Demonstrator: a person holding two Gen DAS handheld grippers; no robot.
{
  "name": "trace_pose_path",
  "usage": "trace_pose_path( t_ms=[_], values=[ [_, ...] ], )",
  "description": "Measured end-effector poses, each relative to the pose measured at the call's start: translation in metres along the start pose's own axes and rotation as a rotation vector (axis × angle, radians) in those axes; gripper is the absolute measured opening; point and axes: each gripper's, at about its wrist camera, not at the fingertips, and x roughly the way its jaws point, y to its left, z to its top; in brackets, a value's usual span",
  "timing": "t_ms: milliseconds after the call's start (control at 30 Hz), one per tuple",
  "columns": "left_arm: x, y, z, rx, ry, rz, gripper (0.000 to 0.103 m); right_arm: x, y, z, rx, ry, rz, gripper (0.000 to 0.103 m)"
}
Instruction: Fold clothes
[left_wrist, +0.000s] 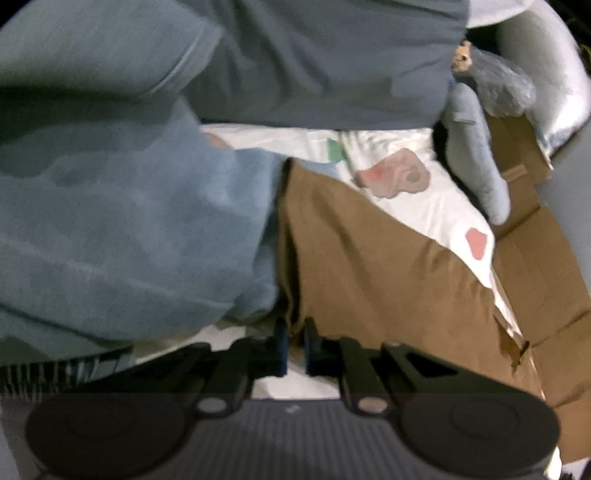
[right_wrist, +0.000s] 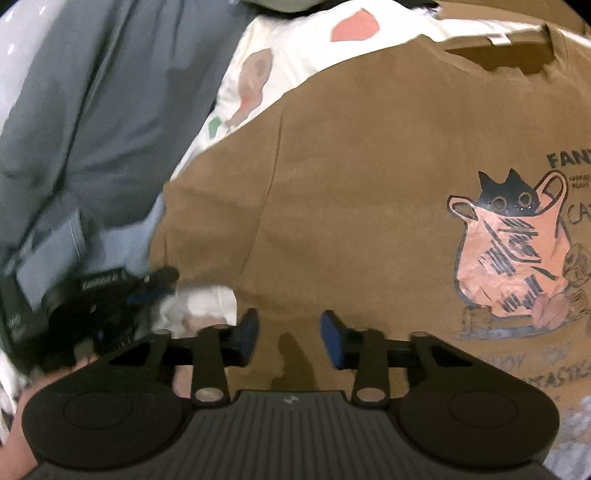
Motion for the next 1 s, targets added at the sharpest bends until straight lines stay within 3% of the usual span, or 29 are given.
trace_pose_path(
  t_ms=[100,267,500,1000],
  values=[
    [-0.003,-0.011,0.006,0.064,0.001,-0.014,0.007,0.006,0.003,0.005,0.005,-0.02,0.035,0.023],
    [-0.008,-0.017,0.012,0.086,-0.018,-0.021,0.007,0.022,0.004,0.007,0.013,-0.025,0.093,0.02],
    [-0.018,-0.028,0.013,0.146,-0.026,-0.022,0.006,0.039,0.004,0.001,0.047,-0.004,0.145,0.007],
    [-0.022,-0.032,0.013,0.149,-0.043,-0.099,0.005,0.072,0.008,0.006,0.105,0.02,0.166,0.004]
  ],
)
